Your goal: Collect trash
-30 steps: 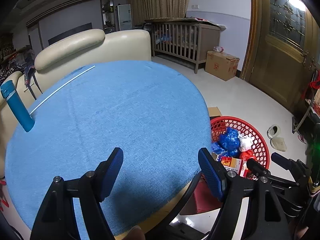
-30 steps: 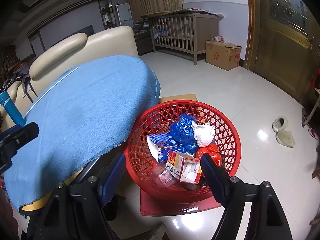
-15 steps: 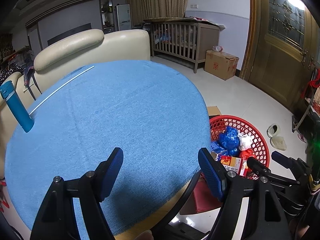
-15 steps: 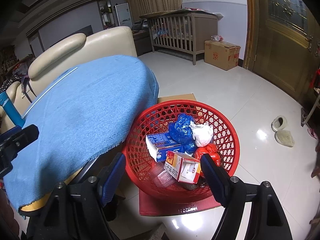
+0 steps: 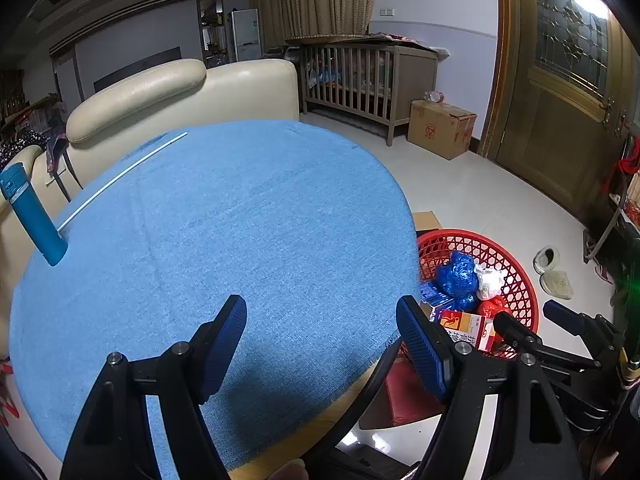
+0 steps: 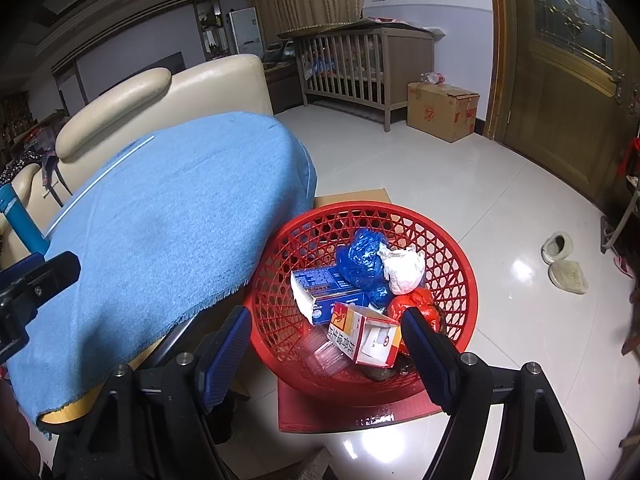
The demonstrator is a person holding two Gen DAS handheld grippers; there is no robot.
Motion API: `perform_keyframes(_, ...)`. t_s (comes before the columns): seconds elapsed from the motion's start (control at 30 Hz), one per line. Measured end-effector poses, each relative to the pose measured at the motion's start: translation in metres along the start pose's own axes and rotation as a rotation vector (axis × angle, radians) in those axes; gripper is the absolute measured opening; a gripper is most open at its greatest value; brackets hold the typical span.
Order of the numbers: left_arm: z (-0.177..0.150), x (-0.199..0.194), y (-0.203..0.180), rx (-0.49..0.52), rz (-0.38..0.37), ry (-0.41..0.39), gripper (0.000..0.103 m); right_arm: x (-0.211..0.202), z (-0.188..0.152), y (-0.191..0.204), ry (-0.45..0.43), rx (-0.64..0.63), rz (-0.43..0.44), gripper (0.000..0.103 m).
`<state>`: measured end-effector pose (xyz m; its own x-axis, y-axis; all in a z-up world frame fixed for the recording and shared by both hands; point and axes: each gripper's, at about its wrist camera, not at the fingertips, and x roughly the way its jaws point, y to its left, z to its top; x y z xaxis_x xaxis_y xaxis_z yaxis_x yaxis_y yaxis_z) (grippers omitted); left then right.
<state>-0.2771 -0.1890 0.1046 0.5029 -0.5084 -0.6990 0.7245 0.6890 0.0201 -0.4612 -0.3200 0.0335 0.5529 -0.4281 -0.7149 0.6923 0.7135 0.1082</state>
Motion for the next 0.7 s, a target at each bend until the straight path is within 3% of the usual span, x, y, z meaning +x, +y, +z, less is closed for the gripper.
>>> perform_keyframes(0.7, -0.003, 0.0002, -0.0075, 0.023, -0.031, -0.004, 0.078, 0.0, -0.0012, 0.0004, -0.001, 0.005, -0.011, 0.08)
